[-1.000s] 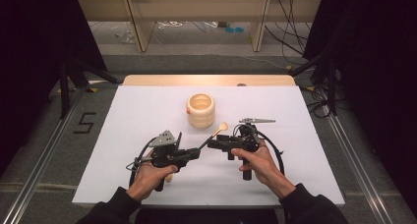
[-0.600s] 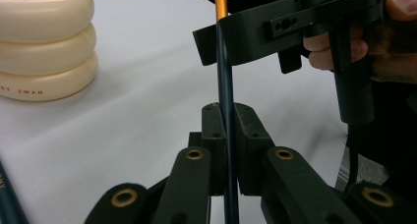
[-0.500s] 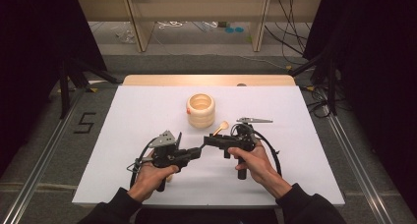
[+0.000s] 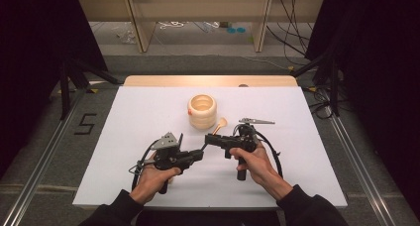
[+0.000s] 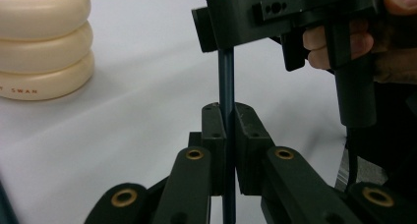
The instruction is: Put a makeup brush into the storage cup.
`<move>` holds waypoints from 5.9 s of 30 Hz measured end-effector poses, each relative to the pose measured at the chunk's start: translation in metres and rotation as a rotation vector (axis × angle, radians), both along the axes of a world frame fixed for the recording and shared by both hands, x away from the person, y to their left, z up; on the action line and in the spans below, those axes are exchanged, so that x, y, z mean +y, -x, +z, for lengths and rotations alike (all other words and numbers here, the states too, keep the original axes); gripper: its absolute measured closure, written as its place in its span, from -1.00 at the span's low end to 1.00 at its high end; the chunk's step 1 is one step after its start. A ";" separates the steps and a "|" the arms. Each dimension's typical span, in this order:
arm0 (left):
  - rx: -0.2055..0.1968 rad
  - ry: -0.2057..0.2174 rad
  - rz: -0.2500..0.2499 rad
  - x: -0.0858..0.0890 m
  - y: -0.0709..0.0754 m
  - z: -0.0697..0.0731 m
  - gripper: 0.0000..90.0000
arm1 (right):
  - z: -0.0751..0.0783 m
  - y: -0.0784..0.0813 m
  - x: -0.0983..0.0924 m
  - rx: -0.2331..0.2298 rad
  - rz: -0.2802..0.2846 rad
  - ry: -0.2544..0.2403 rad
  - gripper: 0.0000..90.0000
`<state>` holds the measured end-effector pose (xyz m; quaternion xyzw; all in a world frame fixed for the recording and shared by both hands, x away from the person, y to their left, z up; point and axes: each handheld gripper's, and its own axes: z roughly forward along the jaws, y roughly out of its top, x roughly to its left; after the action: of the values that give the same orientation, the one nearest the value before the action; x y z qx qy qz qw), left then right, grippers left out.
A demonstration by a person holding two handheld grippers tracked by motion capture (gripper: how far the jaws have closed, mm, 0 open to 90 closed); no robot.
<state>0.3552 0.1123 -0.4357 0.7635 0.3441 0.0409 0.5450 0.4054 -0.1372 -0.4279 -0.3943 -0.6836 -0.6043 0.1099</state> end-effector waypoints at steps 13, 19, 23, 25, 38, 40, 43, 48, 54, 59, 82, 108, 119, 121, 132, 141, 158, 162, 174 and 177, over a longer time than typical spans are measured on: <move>0.012 0.010 -0.017 -0.006 0.000 -0.004 0.87 | 0.006 0.006 0.006 -0.049 0.039 -0.013 0.85; 0.010 0.004 -0.017 -0.007 0.000 -0.005 0.86 | 0.008 0.006 0.008 -0.087 0.050 0.008 0.85; 0.018 0.018 -0.016 -0.009 0.000 -0.006 0.86 | 0.008 0.007 0.008 -0.083 0.058 0.016 0.85; 0.021 0.020 -0.021 -0.010 0.001 -0.007 0.85 | 0.007 0.007 0.009 -0.110 0.061 0.026 0.85; 0.012 -0.008 -0.039 -0.011 0.002 -0.006 0.43 | 0.010 0.009 0.012 -0.163 0.088 0.063 0.85; 0.003 -0.012 -0.030 -0.008 0.002 -0.005 0.26 | 0.011 0.010 0.012 -0.185 0.090 0.073 0.85; -0.016 -0.025 -0.018 -0.003 0.003 -0.002 0.09 | 0.014 0.010 0.010 -0.197 0.088 0.089 0.85; -0.059 -0.065 0.009 0.009 0.007 -0.001 -0.07 | 0.017 0.008 0.007 -0.251 0.069 0.135 0.85; -0.085 -0.092 0.039 0.020 0.014 0.001 -0.23 | 0.019 0.004 0.003 -0.281 0.050 0.155 0.85; -0.086 -0.130 0.042 0.029 0.021 -0.002 -0.32 | 0.023 -0.001 0.001 -0.307 0.037 0.181 0.85; -0.038 -0.190 0.119 0.045 0.032 -0.018 -0.44 | 0.049 -0.043 0.007 -0.402 -0.013 0.227 0.85; -0.041 -0.211 0.141 0.048 0.031 -0.019 -0.59 | 0.067 -0.084 0.022 -0.443 -0.066 0.262 0.85; -0.046 -0.224 0.139 0.049 0.031 -0.019 -0.59 | 0.068 -0.097 0.027 -0.450 -0.090 0.276 0.85; -0.046 -0.225 0.139 0.049 0.031 -0.019 -0.59 | 0.068 -0.100 0.027 -0.452 -0.102 0.283 0.85; -0.041 -0.215 0.137 0.048 0.031 -0.019 -0.53 | 0.075 -0.117 0.031 -0.479 -0.142 0.297 0.85; -0.042 -0.208 0.141 0.048 0.031 -0.020 -0.55 | 0.065 -0.128 0.036 -0.462 -0.160 0.315 0.85; -0.041 -0.232 0.152 0.053 0.028 -0.019 -0.55 | 0.045 -0.139 0.045 -0.444 -0.160 0.339 0.85; -0.040 -0.234 0.149 0.052 0.028 -0.020 -0.55 | 0.040 -0.141 0.046 -0.446 -0.167 0.343 0.85; -0.042 -0.226 0.155 0.052 0.027 -0.020 -0.55 | 0.023 -0.142 0.046 -0.409 -0.154 0.366 0.84; -0.022 -0.220 0.154 0.052 0.028 -0.021 -0.55 | 0.018 -0.141 0.045 -0.380 -0.153 0.365 0.82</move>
<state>0.3272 0.1643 -0.4565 0.7893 0.3892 0.1285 0.4571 0.5463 -0.0917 -0.4100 -0.3379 -0.7576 -0.5409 -0.1390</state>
